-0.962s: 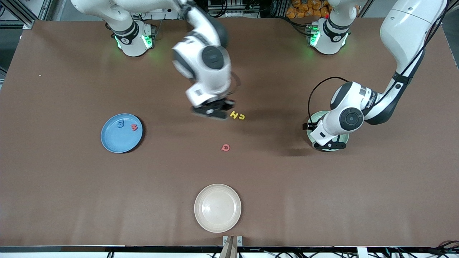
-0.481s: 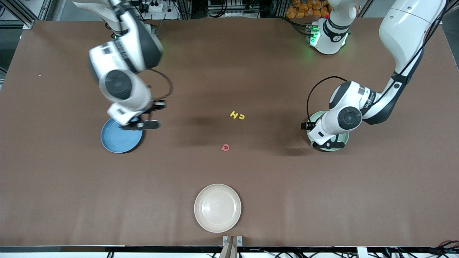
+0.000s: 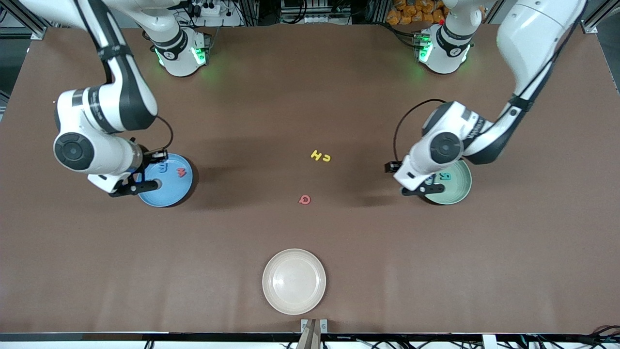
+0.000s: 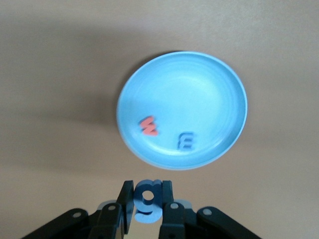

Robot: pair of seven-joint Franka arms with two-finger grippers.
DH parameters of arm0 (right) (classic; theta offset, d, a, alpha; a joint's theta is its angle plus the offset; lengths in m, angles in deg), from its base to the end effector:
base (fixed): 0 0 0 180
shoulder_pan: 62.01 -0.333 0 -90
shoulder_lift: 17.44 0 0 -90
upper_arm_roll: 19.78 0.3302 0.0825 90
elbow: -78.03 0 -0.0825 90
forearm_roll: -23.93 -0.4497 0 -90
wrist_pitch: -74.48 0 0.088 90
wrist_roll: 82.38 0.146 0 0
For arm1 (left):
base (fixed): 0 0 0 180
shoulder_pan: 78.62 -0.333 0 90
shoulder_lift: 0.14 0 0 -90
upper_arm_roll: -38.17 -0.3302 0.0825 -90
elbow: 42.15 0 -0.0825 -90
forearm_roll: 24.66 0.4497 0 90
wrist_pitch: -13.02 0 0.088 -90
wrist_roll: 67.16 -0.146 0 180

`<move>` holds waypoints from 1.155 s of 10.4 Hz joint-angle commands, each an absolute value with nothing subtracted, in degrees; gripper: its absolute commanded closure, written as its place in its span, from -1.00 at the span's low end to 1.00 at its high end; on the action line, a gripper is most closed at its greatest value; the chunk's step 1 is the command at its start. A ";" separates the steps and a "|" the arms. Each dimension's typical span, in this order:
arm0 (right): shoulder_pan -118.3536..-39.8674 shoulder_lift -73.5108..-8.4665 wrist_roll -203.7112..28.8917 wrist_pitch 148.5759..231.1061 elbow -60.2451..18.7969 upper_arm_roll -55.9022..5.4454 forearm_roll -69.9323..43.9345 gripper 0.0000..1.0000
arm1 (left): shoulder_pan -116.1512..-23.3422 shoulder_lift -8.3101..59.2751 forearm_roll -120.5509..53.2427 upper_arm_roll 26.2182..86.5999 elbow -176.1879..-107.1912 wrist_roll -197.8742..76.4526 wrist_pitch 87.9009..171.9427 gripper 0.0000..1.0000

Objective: Sort upper and lower case letters into plates
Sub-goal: 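Carry the blue g over the blue plate while the left gripper advances, then release the blue g into the blue plate while the left gripper lowers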

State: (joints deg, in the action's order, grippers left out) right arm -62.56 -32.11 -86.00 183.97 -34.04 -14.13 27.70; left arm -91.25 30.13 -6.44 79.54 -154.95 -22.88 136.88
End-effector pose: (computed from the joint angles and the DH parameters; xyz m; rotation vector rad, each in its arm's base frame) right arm 0.6113 0.0590 0.2639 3.0516 0.3112 -0.4614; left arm 0.5634 -0.2931 0.1756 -3.0974 -0.1602 0.3122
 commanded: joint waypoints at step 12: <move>-63.60 -23.08 -89.32 190.88 -39.49 -15.82 27.71 -1.00 | -57.97 43.97 -6.12 67.09 -129.89 10.80 137.83 -1.00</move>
